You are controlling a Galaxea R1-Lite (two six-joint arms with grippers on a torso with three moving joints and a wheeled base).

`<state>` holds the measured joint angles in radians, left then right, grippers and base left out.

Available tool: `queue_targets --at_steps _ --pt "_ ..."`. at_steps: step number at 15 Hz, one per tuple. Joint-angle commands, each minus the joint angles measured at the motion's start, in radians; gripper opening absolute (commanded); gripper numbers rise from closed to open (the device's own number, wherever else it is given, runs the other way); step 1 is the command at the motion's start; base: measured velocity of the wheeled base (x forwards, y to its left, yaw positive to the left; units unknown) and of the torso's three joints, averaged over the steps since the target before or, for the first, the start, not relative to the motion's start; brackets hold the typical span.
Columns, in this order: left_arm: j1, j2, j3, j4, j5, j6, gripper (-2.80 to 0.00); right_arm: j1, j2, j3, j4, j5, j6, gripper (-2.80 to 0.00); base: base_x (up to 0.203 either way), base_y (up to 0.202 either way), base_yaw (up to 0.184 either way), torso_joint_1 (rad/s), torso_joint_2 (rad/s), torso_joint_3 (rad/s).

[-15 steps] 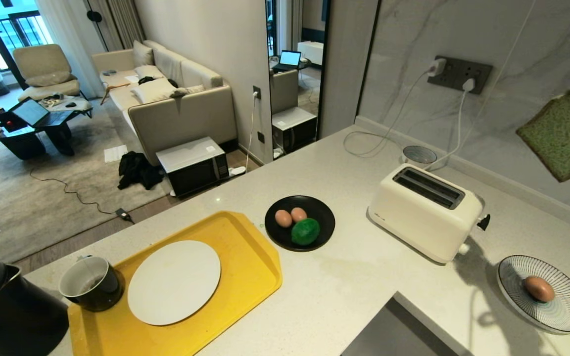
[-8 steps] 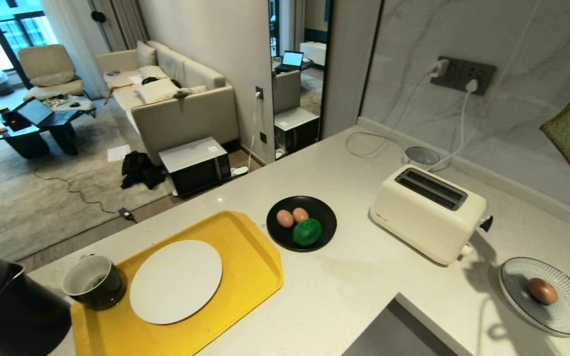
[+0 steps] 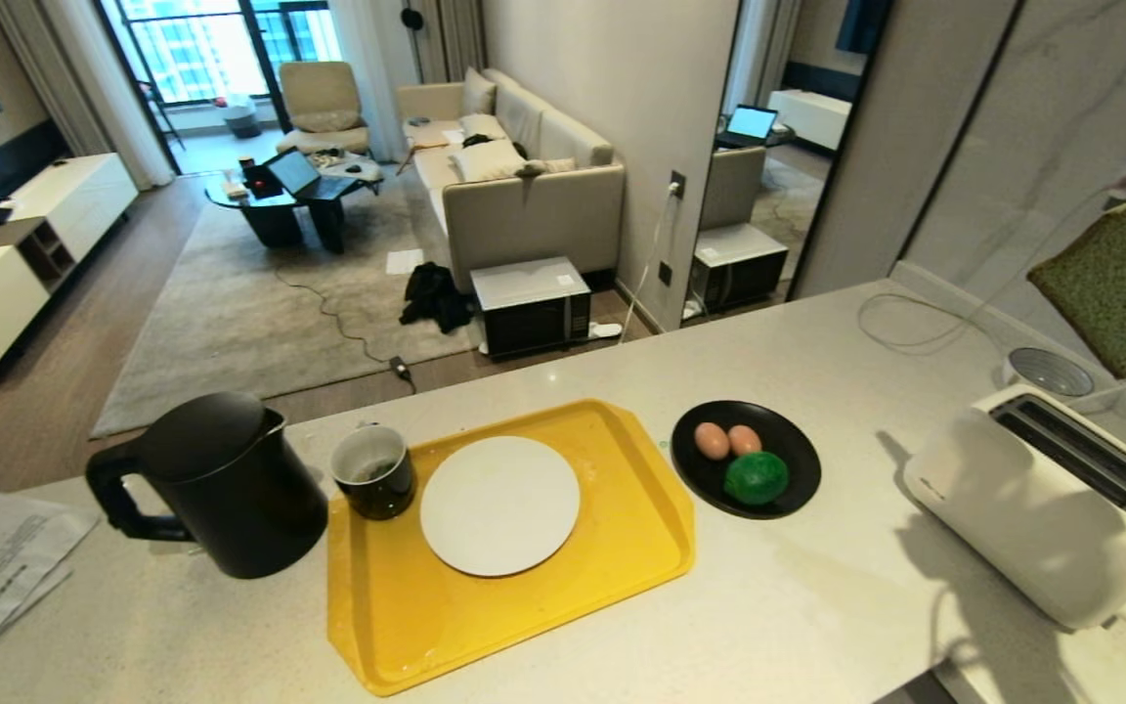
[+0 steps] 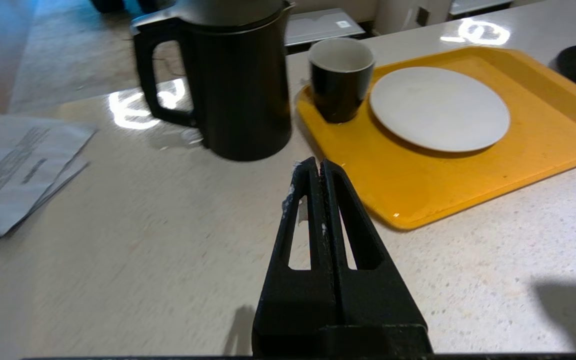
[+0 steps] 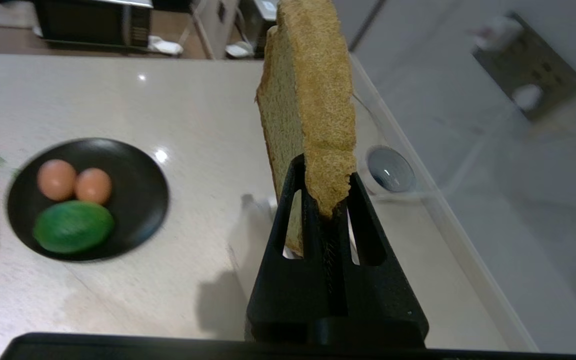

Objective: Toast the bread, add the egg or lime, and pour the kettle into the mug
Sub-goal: Put the baked bread on a plate

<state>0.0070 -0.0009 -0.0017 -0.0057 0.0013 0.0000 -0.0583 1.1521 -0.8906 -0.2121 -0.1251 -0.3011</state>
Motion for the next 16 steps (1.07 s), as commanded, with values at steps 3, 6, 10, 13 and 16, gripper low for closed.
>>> queue_targets --at_steps 3,6,10,13,16 --pt "0.001 -0.001 0.000 0.000 0.000 0.000 -2.80 0.000 0.000 0.025 -0.018 0.000 -0.003 -2.80 0.000 -0.008 0.169 0.002 0.00 0.001" --pt "0.001 -0.001 0.000 0.000 0.000 0.000 -2.80 0.000 0.000 0.024 -0.018 0.001 -0.003 -2.80 0.000 -0.008 0.173 0.004 0.00 0.003" --pt "0.001 -0.001 0.000 0.000 0.000 0.000 -2.80 0.002 0.000 0.025 -0.018 0.002 -0.013 -2.80 -0.001 -0.008 0.172 0.001 0.00 0.003" --pt "0.000 0.000 0.000 0.000 0.000 0.000 -2.80 0.028 0.000 0.024 -0.018 0.011 -0.029 -2.80 -0.001 -0.003 0.113 0.001 0.00 0.005" --pt "0.000 0.000 0.000 0.000 0.000 0.000 -2.80 0.136 0.003 0.016 -0.011 0.008 -0.036 -2.80 0.000 0.000 0.000 0.000 0.00 0.000"
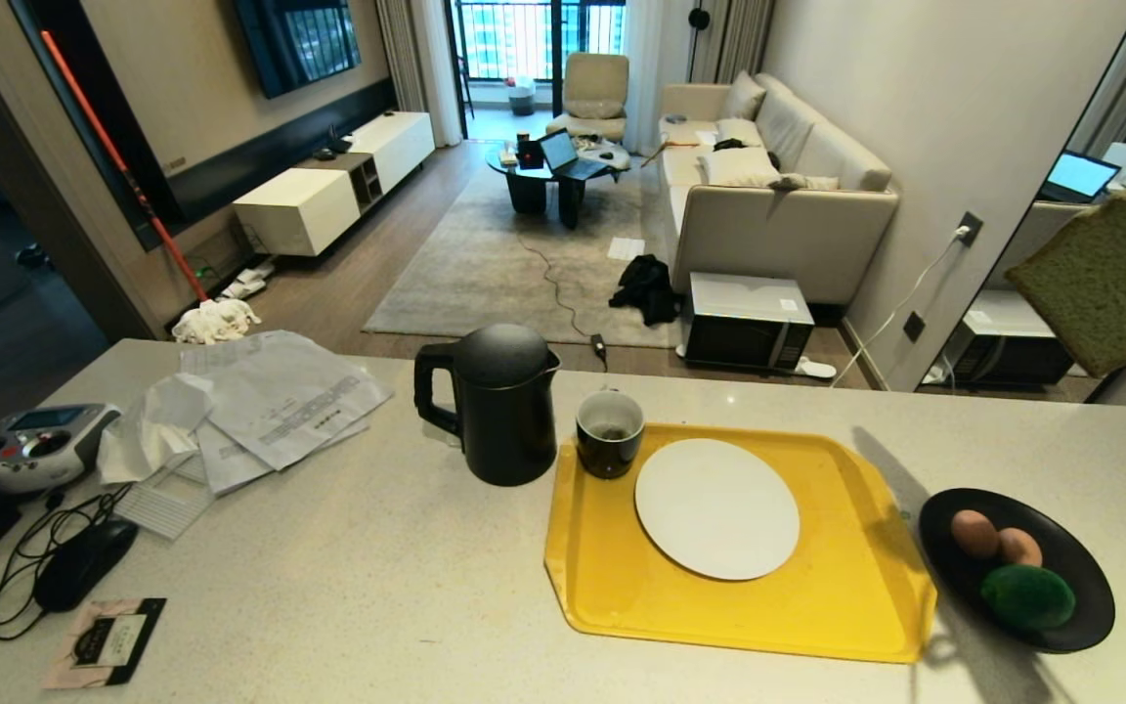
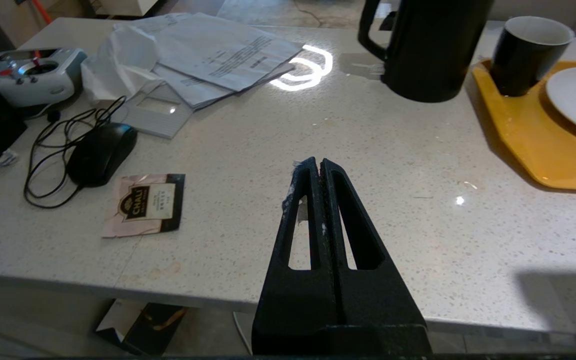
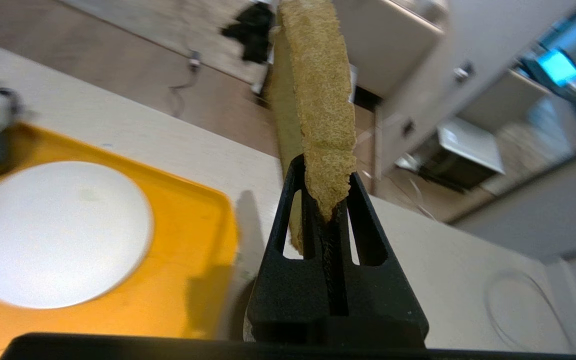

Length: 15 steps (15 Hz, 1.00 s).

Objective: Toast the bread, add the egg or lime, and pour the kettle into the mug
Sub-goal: Put the baked bread on a plate

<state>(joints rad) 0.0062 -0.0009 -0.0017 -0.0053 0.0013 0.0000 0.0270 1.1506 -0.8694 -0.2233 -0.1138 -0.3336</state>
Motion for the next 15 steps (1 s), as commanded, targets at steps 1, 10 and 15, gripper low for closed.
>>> queue_targets --at_steps 1,10,15 --pt "0.001 -0.001 0.000 -0.001 0.000 0.000 -2.80 0.092 0.013 -0.007 0.015 -0.009 -0.006 -2.80 0.000 0.000 0.000 0.000 0.00 0.000" --pt "0.001 0.000 0.000 -0.001 0.000 0.000 -2.80 0.431 0.329 -0.192 0.405 -0.053 0.258 -2.80 0.000 0.000 0.000 0.000 0.00 0.000" --pt "0.000 0.000 0.000 -0.001 0.000 0.000 -2.80 0.571 0.555 -0.324 0.428 -0.054 0.452 -2.80 0.000 0.000 0.000 0.000 0.00 0.000"
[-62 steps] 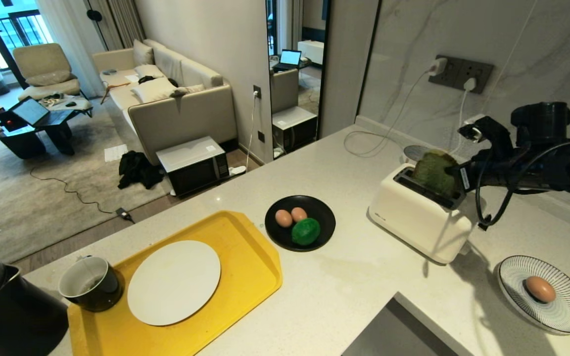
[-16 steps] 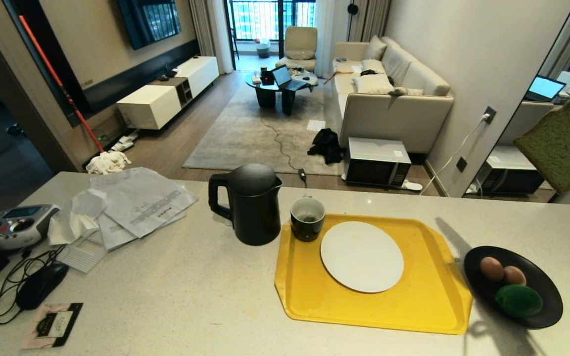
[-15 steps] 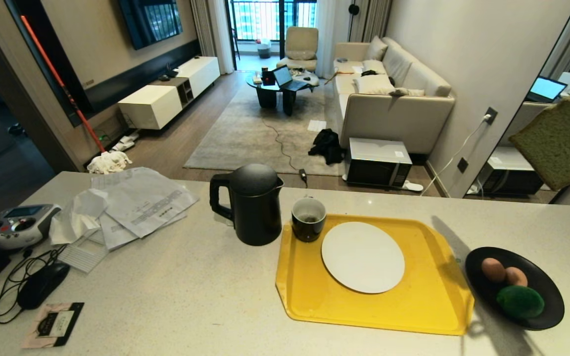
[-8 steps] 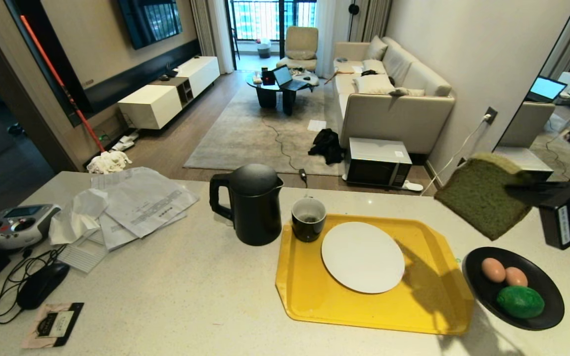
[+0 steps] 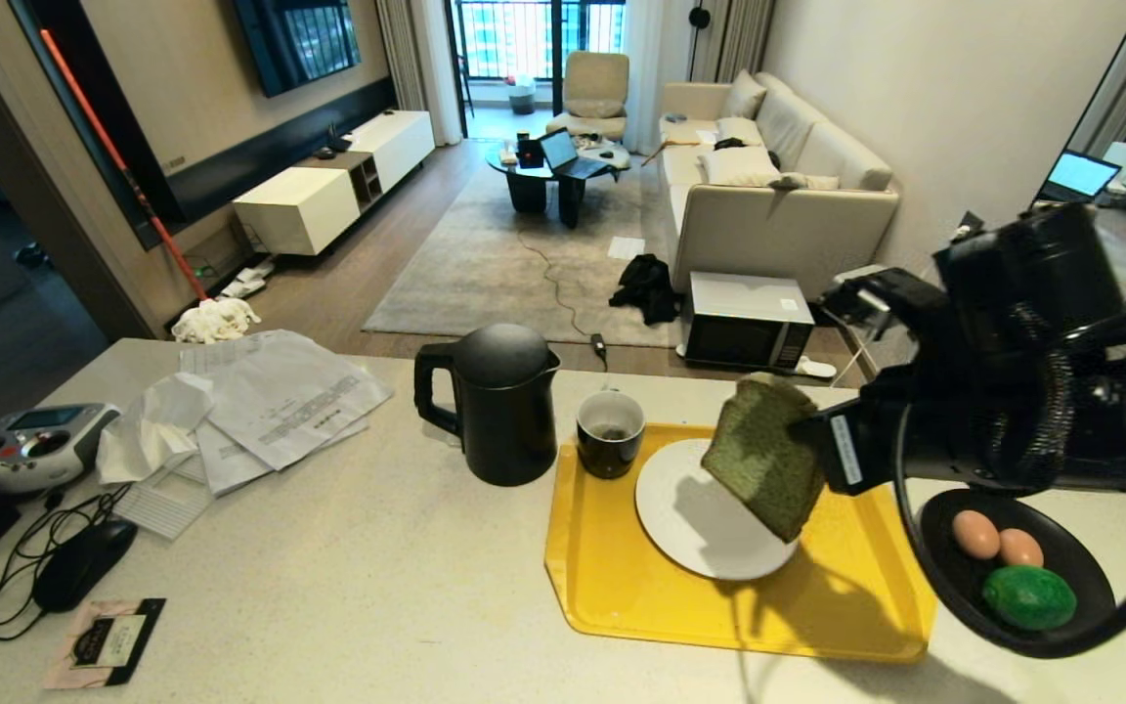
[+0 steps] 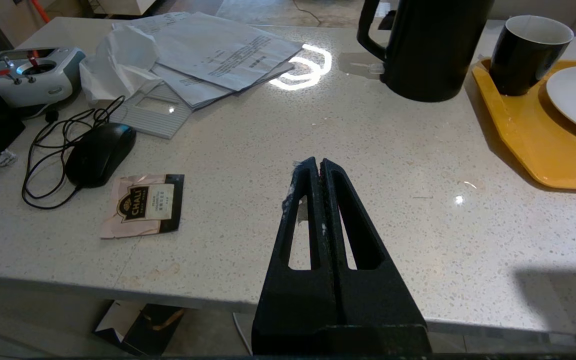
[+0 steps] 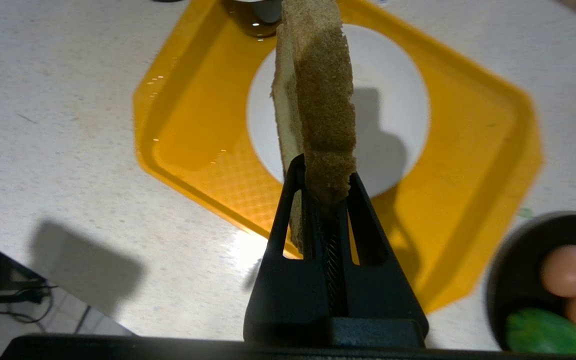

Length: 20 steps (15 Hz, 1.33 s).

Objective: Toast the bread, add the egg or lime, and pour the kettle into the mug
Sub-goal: Put the baked bread on a plate

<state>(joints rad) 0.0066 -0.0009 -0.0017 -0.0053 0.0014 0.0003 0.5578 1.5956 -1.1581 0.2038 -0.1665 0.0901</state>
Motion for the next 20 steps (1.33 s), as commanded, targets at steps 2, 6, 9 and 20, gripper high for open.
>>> queue_targets --at_steps 2,6,9,20 --pt "0.000 -0.001 0.000 -0.001 0.000 0.000 -2.80 0.070 0.169 -0.047 0.000 -0.003 0.079 -2.80 0.000 0.000 0.000 0.000 0.00 0.000" --pt "0.001 -0.001 0.000 -0.001 0.000 0.000 -2.80 0.118 0.236 -0.062 -0.001 -0.004 0.112 -2.80 0.000 0.000 0.000 0.000 0.00 0.000" --pt "0.001 -0.001 0.000 -0.001 0.000 0.000 -2.80 0.120 0.278 -0.093 -0.003 -0.003 0.113 -2.80 0.000 0.000 0.000 0.000 0.00 0.000" --pt "0.000 0.001 0.000 -0.001 0.000 0.000 -2.80 0.026 0.461 -0.254 -0.003 -0.001 0.108 -2.80 0.000 0.000 0.000 0.000 0.00 0.000"
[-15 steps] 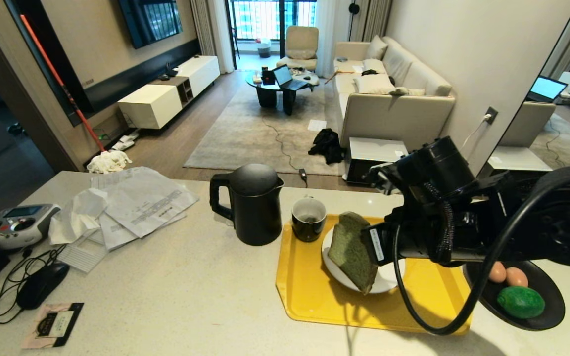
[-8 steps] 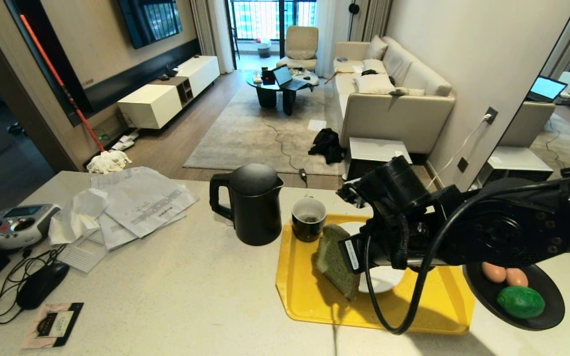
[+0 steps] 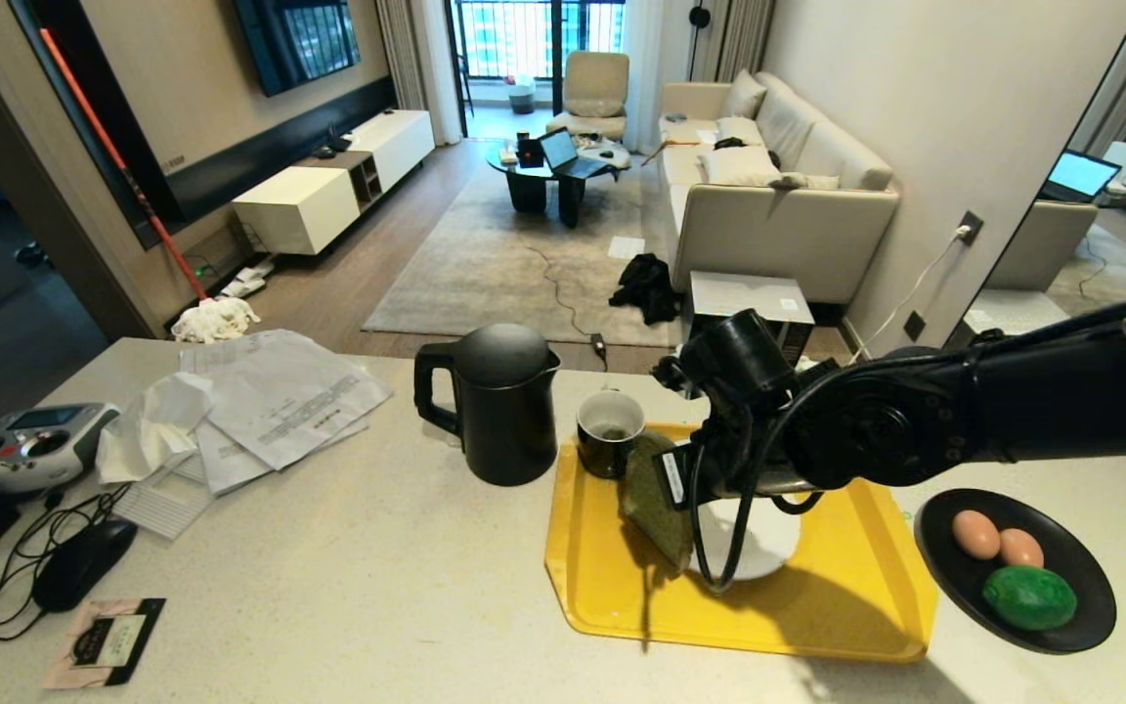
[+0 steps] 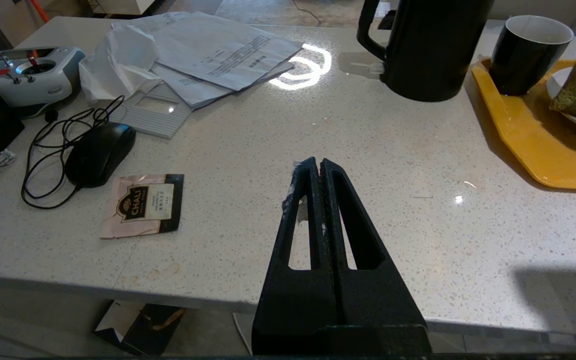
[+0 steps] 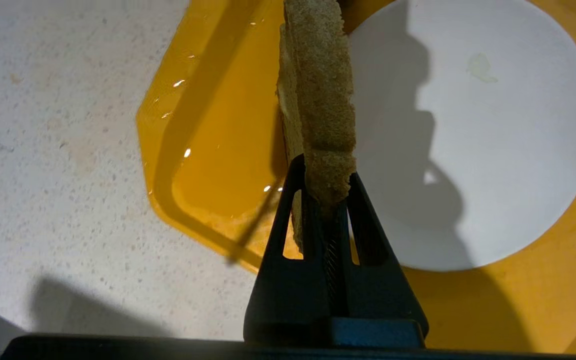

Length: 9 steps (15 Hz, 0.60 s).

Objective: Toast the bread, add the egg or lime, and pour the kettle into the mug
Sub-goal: Put the baked bread on a plate

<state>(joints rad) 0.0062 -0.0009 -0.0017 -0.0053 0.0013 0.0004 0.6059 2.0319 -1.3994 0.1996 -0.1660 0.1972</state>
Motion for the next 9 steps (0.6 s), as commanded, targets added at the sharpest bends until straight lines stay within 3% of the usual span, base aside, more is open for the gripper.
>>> queue_targets --at_steps 1,9 --pt "0.000 0.000 0.000 -0.001 0.000 0.000 -2.80 -0.039 0.025 -0.013 0.001 -0.001 0.002 -2.80 0.000 0.000 0.000 0.000 0.00 0.000" --pt "0.000 -0.001 0.000 -0.001 0.000 0.000 -2.80 -0.136 0.034 0.019 0.005 0.003 0.004 -2.80 0.000 0.000 0.000 0.000 0.00 0.000"
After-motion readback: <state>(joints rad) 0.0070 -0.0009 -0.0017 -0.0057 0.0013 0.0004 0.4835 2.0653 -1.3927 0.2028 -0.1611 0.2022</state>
